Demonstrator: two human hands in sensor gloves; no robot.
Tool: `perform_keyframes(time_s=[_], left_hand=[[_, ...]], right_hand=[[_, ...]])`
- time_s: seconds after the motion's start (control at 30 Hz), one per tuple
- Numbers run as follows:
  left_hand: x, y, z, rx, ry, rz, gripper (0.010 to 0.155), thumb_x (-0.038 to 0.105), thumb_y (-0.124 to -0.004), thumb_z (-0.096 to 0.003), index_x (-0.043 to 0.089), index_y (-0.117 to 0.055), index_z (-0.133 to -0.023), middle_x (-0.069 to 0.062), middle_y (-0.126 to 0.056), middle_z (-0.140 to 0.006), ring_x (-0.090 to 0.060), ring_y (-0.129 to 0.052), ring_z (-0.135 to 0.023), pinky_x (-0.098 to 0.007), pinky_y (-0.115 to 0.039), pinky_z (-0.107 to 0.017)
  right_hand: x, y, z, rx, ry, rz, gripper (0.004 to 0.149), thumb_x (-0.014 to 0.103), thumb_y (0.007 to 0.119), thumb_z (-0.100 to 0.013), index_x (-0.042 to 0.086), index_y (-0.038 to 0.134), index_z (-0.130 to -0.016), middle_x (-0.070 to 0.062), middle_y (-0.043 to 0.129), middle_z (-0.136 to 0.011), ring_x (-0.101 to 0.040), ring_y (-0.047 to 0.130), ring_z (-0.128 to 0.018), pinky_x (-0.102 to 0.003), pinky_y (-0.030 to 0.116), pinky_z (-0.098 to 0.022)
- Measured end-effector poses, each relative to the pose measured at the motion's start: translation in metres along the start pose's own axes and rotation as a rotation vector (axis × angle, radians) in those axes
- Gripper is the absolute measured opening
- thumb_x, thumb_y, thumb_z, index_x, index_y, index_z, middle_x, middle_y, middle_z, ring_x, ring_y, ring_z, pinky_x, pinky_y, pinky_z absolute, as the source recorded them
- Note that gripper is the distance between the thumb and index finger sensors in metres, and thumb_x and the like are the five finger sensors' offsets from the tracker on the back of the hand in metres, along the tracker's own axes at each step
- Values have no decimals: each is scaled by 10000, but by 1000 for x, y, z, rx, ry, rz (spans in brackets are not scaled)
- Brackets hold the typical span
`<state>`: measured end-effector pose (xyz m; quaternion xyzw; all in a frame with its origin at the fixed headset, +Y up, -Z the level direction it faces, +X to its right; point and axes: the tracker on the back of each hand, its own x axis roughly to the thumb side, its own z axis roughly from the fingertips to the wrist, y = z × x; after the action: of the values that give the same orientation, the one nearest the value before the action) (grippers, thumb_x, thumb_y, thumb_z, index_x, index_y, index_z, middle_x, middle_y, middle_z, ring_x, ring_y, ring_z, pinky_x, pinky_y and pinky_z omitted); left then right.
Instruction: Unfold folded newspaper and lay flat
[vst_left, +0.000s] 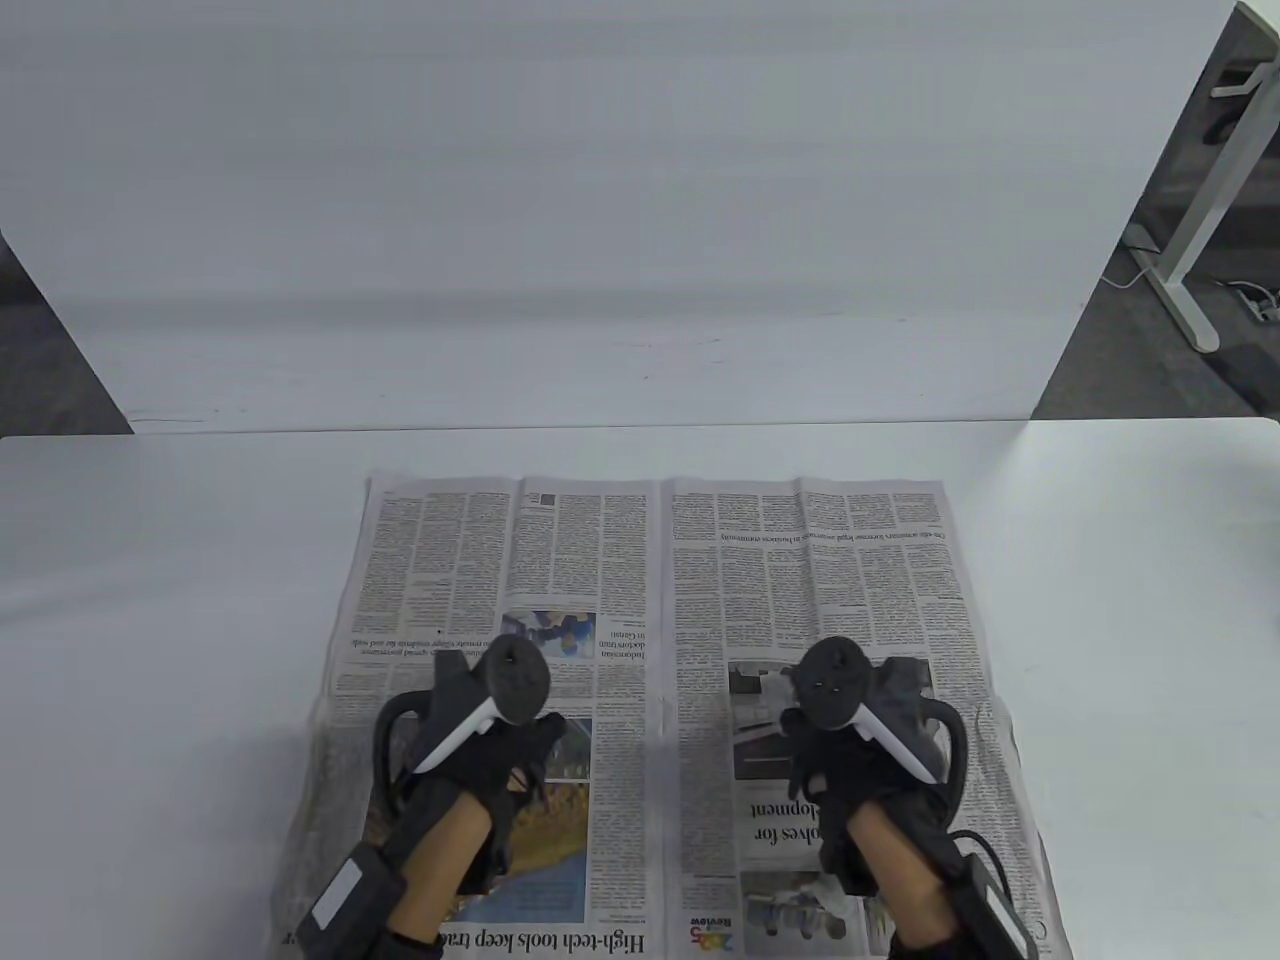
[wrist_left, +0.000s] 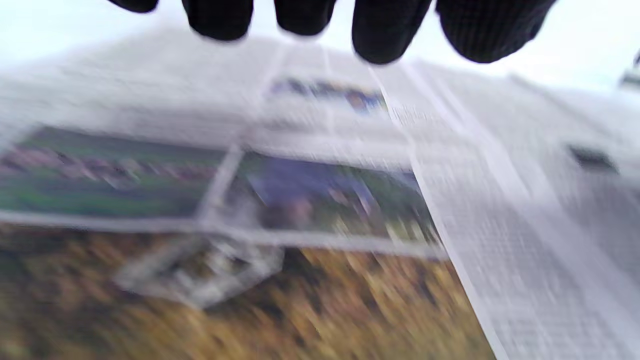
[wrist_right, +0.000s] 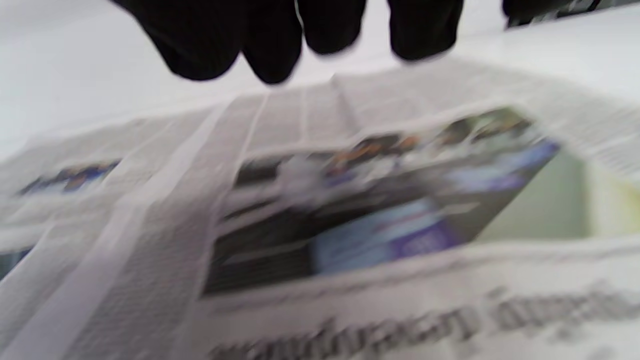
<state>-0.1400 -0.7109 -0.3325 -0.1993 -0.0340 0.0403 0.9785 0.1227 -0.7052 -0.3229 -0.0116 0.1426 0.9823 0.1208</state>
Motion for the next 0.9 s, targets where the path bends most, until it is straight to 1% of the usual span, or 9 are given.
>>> perform_keyframes(time_s=[0.03,0.07,0.13,0.2,0.3,0.4,0.5,0.63,0.9], left_hand=[[11,-11,-6,-49,-4,-23,706,511,-685,-505,310,-424,-1129,-144,-228,-1209,-610,-306,-1083,-765,-391,-730],[19,-22,-12,-84,-30,-32,721,519,-678,-504,319,-378,-1129,-138,-182,-1203,-612,-255,-1077,-768,-372,-730],[29,-35,-19,-76,-64,-38,730,520,-675,-501,328,-341,-1121,-126,-155,-1193,-608,-218,-1065,-771,-352,-725],[33,-44,-22,-73,-65,-53,730,524,-674,-500,339,-331,-1117,-127,-150,-1192,-614,-202,-1058,-777,-344,-721],[34,-49,-25,-95,-64,-50,737,531,-669,-500,336,-312,-1114,-129,-164,-1195,-614,-205,-1058,-781,-341,-720],[31,-51,-26,-87,-71,-16,739,531,-672,-498,338,-310,-1113,-126,-155,-1194,-612,-189,-1057,-785,-334,-719],[26,-52,-27,-89,-80,-4,733,533,-670,-498,357,-305,-1109,-106,-145,-1193,-594,-169,-1056,-781,-335,-719],[15,-53,-27,-87,-63,-5,727,534,-668,-500,389,-288,-1102,-92,-131,-1191,-598,-156,-1046,-777,-323,-718],[-17,-53,-30,-85,2,95,725,520,-680,-500,404,-281,-1094,-49,-95,-1186,-559,-68,-1048,-790,-235,-710]], right_hand=[[9,10,-4,24,-17,7,638,388,720,-512,225,528,-1098,-110,305,-1225,-614,309,-1056,-810,357,-646],[18,21,-8,44,-39,18,644,390,716,-512,245,498,-1101,-92,280,-1225,-599,282,-1059,-806,354,-647],[28,39,-11,40,-56,47,657,405,718,-508,282,460,-1099,-72,256,-1224,-589,241,-1059,-804,341,-653],[32,53,-13,21,-115,74,665,428,724,-499,303,457,-1095,-53,276,-1226,-576,249,-1062,-804,342,-652],[35,67,-15,68,-149,79,712,495,732,-485,314,415,-1096,-62,284,-1228,-585,264,-1058,-808,347,-645],[33,75,-20,93,-138,100,716,508,732,-484,303,416,-1093,-74,294,-1223,-592,255,-1044,-814,355,-631],[31,76,-21,75,-135,75,709,502,734,-484,301,423,-1088,-69,291,-1219,-575,240,-1042,-818,358,-622],[24,75,-21,88,-112,65,709,510,720,-489,303,404,-1090,-79,266,-1215,-538,218,-1050,-817,337,-620],[-12,67,-28,51,-10,-2,706,519,712,-490,310,403,-1090,-67,259,-1213,-502,195,-1058,-807,298,-622]])
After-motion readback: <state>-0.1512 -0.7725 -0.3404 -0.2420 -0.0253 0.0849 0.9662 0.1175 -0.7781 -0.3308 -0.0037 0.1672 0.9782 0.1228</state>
